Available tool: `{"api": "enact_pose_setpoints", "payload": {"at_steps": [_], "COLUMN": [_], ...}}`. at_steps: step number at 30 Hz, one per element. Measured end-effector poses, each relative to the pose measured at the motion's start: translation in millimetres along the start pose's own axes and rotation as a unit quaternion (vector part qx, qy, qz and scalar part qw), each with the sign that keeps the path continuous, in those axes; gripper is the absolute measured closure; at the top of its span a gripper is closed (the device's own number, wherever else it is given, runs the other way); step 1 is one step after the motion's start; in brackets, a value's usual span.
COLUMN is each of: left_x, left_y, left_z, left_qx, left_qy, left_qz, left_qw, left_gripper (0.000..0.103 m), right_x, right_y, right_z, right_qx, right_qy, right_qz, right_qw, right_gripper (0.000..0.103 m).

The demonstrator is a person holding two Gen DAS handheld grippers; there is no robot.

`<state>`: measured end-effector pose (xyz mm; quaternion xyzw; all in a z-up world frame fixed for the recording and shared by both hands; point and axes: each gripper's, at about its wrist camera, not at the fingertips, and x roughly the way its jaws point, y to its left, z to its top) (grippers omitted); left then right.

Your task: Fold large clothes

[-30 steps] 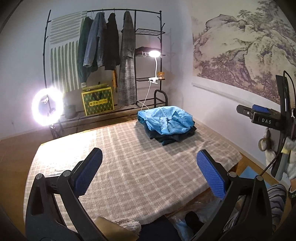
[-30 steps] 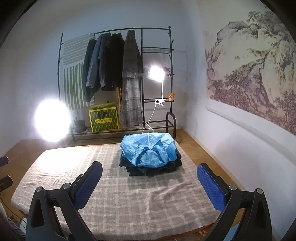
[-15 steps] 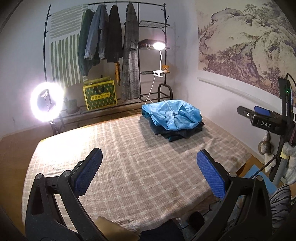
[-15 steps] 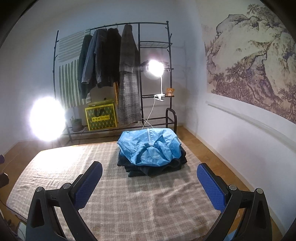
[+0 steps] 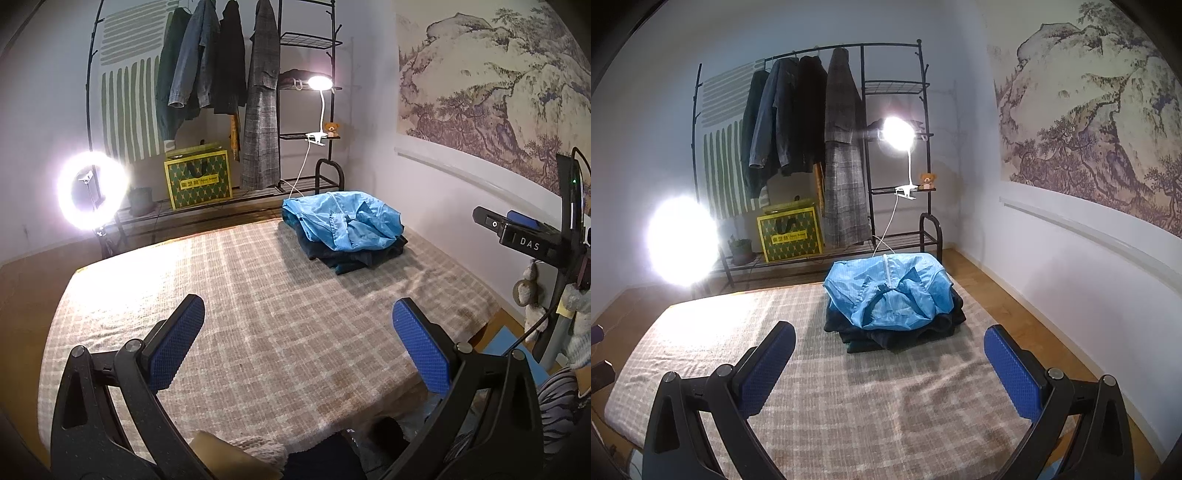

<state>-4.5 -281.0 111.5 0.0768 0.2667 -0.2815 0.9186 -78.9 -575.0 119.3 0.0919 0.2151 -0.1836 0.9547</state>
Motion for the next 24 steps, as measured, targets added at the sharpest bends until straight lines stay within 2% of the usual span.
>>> {"api": "enact_pose_setpoints", "payload": {"at_steps": [14,24], "left_x": [0,-3], "left_y": [-3,-2], "left_z": [-4,-3], "left_qx": [-0.014,-0.009], "left_qy": [0.004,-0.009], "left_qz": [-0.001,0.003], "left_qw": [0.9999,0.9999], "left_gripper": [0.000,0.000], "right_x": [9,12], "right_y": [-9,-7], "right_z": [-4,-5], "right_qx": [0.009,0.005], "right_qy": [0.012,0.014], "right_qz": [-0.006,-0.005], "right_qw": [1.000,1.000], "right_gripper": [0.000,0.000]}}
